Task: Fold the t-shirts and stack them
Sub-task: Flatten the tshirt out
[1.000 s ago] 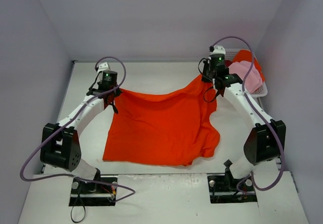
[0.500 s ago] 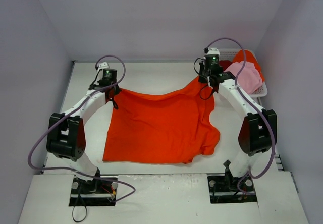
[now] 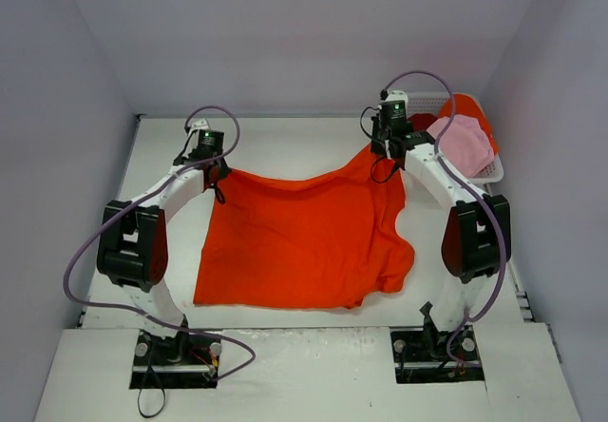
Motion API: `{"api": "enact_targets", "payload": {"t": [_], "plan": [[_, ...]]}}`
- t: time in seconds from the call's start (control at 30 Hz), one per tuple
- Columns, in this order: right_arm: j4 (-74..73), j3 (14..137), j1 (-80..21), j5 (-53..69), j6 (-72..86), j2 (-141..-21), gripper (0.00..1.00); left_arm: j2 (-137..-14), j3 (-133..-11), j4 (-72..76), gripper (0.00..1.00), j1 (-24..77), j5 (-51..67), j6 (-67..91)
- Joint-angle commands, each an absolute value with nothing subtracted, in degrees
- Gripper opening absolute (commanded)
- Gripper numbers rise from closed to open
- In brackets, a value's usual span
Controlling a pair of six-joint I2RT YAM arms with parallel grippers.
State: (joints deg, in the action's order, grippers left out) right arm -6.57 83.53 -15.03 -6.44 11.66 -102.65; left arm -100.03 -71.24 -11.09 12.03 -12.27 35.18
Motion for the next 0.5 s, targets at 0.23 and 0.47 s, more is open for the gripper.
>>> {"api": "enact_targets", "payload": {"t": [0.23, 0.47], "plan": [[-1.58, 88.24, -14.59, -8.88, 11.43, -105.29, 0.00, -101.95, -75.06, -6.42, 0.00, 9.49, -10.20, 36.56], [-0.97, 89.12, -14.33, -8.96, 11.43, -107.13, 0.00, -103.62, -76.38, -6.50, 0.00, 9.41, -9.14, 36.65]]}}
